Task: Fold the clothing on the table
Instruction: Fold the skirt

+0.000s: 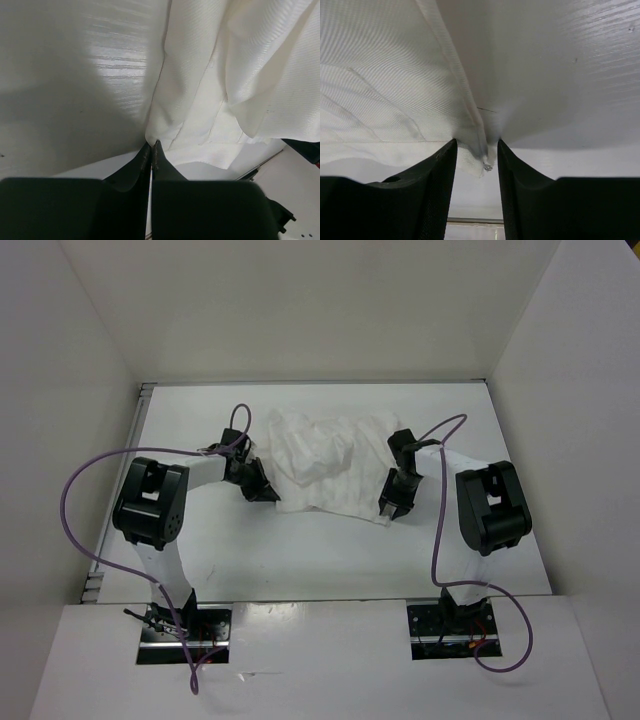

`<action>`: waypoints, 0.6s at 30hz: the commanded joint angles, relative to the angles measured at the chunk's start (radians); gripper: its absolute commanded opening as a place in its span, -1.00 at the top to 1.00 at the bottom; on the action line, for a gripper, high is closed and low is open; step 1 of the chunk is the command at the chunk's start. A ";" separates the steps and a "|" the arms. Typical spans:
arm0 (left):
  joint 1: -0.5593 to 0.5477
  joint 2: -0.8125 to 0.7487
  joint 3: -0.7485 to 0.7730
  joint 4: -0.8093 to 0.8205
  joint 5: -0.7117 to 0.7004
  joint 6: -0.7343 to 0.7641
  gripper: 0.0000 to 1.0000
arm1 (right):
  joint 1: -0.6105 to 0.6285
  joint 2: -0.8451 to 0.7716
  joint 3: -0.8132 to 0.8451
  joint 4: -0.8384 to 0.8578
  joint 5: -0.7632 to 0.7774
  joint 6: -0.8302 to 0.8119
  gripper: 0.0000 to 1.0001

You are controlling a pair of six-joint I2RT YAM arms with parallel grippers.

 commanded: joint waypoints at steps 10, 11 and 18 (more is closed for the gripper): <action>-0.001 0.054 -0.011 -0.029 -0.050 0.050 1.00 | 0.003 0.008 -0.047 0.121 0.006 0.053 0.99; -0.001 0.054 -0.011 -0.038 -0.050 0.059 1.00 | 0.003 0.008 -0.047 0.109 0.018 0.053 0.99; 0.017 -0.067 0.206 -0.156 -0.003 0.113 1.00 | 0.003 -0.125 0.265 -0.078 0.089 0.013 0.99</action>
